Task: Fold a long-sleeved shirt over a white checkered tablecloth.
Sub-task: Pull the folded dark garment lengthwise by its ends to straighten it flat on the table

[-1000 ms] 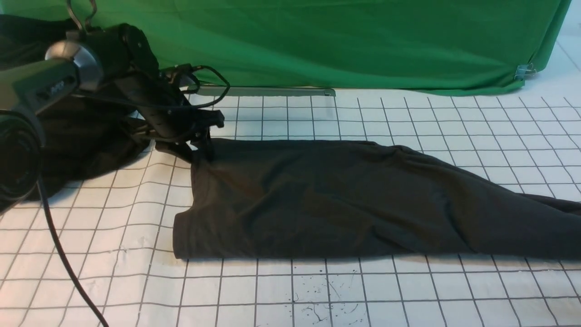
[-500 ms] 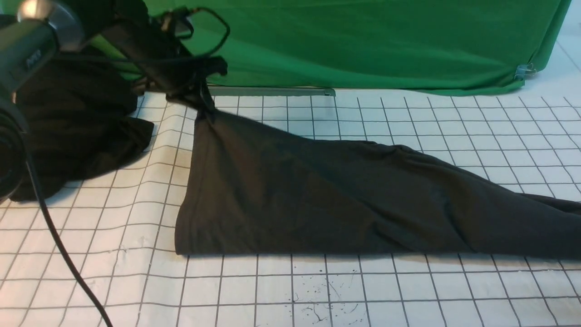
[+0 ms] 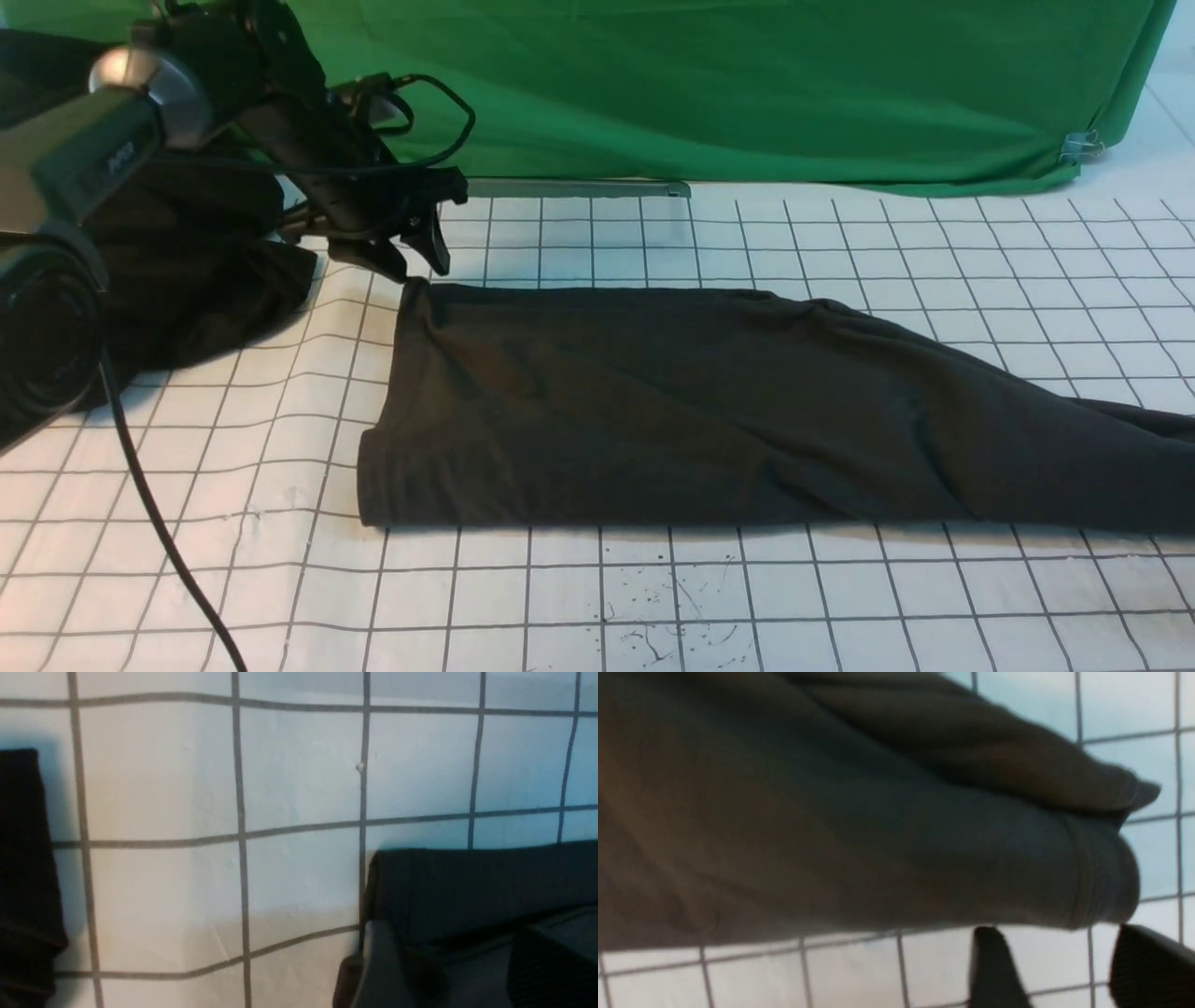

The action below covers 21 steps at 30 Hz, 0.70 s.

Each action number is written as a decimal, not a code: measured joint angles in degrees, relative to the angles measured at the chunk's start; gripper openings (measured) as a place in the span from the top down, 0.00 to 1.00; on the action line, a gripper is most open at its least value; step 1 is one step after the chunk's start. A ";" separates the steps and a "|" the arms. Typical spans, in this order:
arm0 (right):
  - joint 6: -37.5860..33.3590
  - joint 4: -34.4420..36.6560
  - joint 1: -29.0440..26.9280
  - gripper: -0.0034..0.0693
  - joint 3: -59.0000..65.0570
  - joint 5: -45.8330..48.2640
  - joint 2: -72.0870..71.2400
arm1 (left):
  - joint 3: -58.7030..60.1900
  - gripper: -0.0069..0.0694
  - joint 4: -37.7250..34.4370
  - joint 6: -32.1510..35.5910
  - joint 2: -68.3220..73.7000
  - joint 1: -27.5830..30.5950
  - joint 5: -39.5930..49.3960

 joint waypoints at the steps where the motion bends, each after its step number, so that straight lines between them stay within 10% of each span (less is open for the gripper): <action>1: 0.06 -0.06 -0.15 0.39 0.00 -0.65 0.49 | -0.34 0.40 0.00 0.00 0.00 0.00 0.95; 16: 1.76 -0.24 -4.39 0.26 0.00 -5.91 10.00 | -3.81 0.25 -2.22 0.23 0.00 0.00 6.24; 21: 0.37 -0.06 -4.39 0.56 0.00 -6.32 11.51 | -3.81 0.25 -2.37 0.23 0.00 0.00 6.34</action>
